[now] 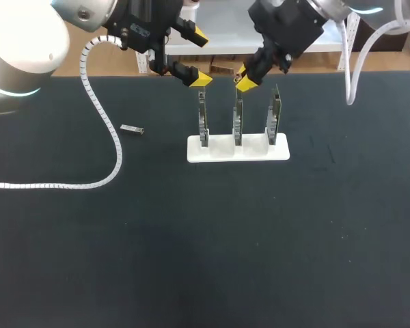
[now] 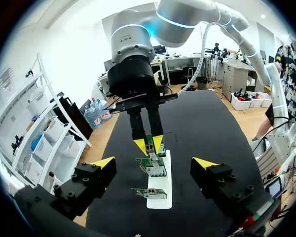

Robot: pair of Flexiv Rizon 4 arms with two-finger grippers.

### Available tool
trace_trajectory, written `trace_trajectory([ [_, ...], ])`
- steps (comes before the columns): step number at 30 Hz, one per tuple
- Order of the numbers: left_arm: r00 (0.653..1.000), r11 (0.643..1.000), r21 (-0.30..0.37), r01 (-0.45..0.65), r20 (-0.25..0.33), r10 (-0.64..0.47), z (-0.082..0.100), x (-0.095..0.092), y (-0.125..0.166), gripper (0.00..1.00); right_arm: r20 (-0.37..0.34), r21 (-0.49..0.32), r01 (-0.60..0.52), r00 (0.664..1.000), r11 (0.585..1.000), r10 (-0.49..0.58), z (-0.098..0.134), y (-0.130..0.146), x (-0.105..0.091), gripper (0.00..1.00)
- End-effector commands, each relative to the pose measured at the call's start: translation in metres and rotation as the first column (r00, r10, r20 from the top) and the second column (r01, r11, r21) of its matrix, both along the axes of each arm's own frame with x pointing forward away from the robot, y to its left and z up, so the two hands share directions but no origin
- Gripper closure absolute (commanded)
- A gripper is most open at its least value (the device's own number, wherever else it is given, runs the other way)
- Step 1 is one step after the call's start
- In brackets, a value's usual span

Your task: Pick up the optical module with the left hand, and insert it into the network port with the right hand.

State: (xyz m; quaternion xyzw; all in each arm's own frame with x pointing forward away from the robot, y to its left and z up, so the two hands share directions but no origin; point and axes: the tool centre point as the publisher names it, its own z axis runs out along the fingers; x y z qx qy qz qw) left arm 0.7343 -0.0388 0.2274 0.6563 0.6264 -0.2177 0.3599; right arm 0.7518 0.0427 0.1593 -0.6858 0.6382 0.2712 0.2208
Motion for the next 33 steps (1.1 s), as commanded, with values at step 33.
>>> trace_trajectory([
  [33, 1.0, 1.0, 0.009, 0.0, -0.005, 0.0, 0.0014, 0.0018, -0.0012, 0.0, 0.014, 0.004, -0.013, 1.0, 1.0, 0.013, 0.0003, -0.0022, 0.005, 1.0],
])
